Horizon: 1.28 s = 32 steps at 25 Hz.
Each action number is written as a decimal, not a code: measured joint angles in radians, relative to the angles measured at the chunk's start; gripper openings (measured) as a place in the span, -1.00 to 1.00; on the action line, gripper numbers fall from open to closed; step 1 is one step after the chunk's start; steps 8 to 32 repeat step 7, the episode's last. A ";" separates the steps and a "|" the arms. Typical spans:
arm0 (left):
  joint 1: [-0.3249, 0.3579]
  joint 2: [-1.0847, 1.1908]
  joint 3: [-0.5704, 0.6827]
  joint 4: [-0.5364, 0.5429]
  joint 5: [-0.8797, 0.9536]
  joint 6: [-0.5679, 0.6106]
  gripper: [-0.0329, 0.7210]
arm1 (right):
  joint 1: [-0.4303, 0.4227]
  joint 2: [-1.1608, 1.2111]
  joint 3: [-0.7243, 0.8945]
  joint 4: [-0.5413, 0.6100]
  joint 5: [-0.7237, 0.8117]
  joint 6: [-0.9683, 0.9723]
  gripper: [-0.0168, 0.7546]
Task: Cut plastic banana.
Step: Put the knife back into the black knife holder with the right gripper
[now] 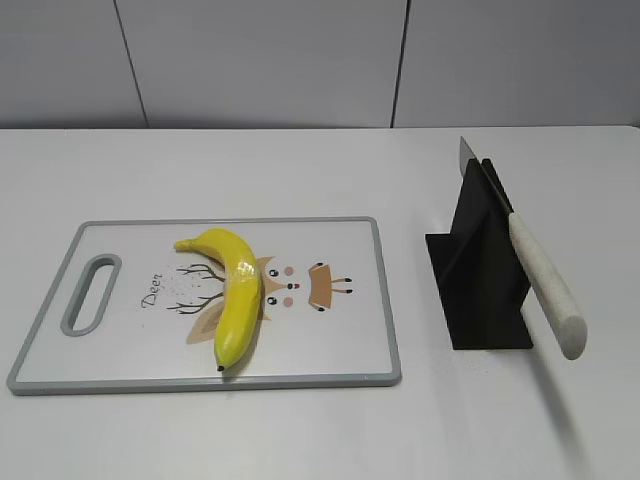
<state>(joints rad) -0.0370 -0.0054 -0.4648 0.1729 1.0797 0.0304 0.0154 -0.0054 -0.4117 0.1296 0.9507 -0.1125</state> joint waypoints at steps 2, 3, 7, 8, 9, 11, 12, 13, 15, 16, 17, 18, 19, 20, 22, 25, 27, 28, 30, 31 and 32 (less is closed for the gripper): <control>0.000 0.000 0.000 0.000 0.000 0.000 -0.28 | 0.000 0.000 0.000 0.000 0.000 0.000 0.58; 0.000 0.000 0.000 0.000 0.000 0.000 -0.28 | 0.000 0.000 0.000 0.000 0.000 0.000 0.58; 0.000 0.000 0.000 0.000 0.000 0.000 -0.28 | 0.000 0.000 0.000 0.000 0.000 0.000 0.58; 0.000 0.000 0.000 0.000 0.000 0.000 -0.28 | 0.000 0.000 0.000 0.000 0.000 0.000 0.58; 0.000 0.000 0.000 0.000 0.000 0.000 -0.28 | 0.000 0.000 0.000 0.000 0.000 0.000 0.58; 0.000 0.000 0.000 0.000 0.000 0.000 -0.28 | 0.000 0.000 0.000 0.000 0.000 0.000 0.58; 0.000 0.000 0.000 0.000 0.000 0.000 -0.28 | 0.000 0.000 0.000 0.000 0.000 0.000 0.58; 0.000 0.000 0.000 0.000 0.000 0.000 -0.28 | 0.000 0.000 0.000 0.000 0.000 0.000 0.58; 0.000 0.000 0.000 0.000 0.000 0.000 -0.28 | 0.000 0.000 0.000 0.000 0.000 0.000 0.58; 0.000 0.000 0.000 0.000 0.000 0.000 -0.28 | 0.000 0.000 0.000 0.000 0.000 0.000 0.58; 0.000 0.000 0.000 0.000 0.000 0.000 -0.28 | 0.000 0.000 0.000 0.000 0.000 0.000 0.58; 0.000 0.000 0.000 0.000 0.000 0.000 -0.28 | 0.000 0.000 0.000 0.000 0.000 0.000 0.58; 0.000 0.000 0.000 0.000 0.000 0.000 -0.28 | 0.000 0.000 0.000 0.000 0.000 0.000 0.58; 0.000 0.000 0.000 0.000 0.000 0.000 -0.28 | 0.000 0.000 0.000 0.000 0.000 0.000 0.58; 0.000 0.000 0.000 0.000 0.000 0.000 -0.28 | 0.000 0.000 0.000 0.000 0.000 0.000 0.58; 0.000 0.000 0.000 0.000 0.000 0.000 -0.28 | 0.000 0.000 0.000 0.000 0.000 0.000 0.58; 0.000 0.000 0.000 0.000 0.000 0.000 -0.28 | 0.000 0.000 0.000 0.000 0.000 0.000 0.58; 0.000 0.000 0.000 0.000 0.000 0.000 -0.28 | 0.000 0.000 0.000 0.000 0.000 0.000 0.58; 0.000 0.000 0.000 0.000 0.000 0.000 -0.28 | 0.000 0.000 0.000 0.000 0.000 0.000 0.58; 0.000 0.000 0.000 0.000 0.000 0.000 -0.28 | 0.000 0.000 0.000 0.000 0.000 0.000 0.58; 0.000 0.000 0.000 0.000 0.000 0.000 -0.28 | 0.000 0.000 0.000 0.000 0.000 0.000 0.58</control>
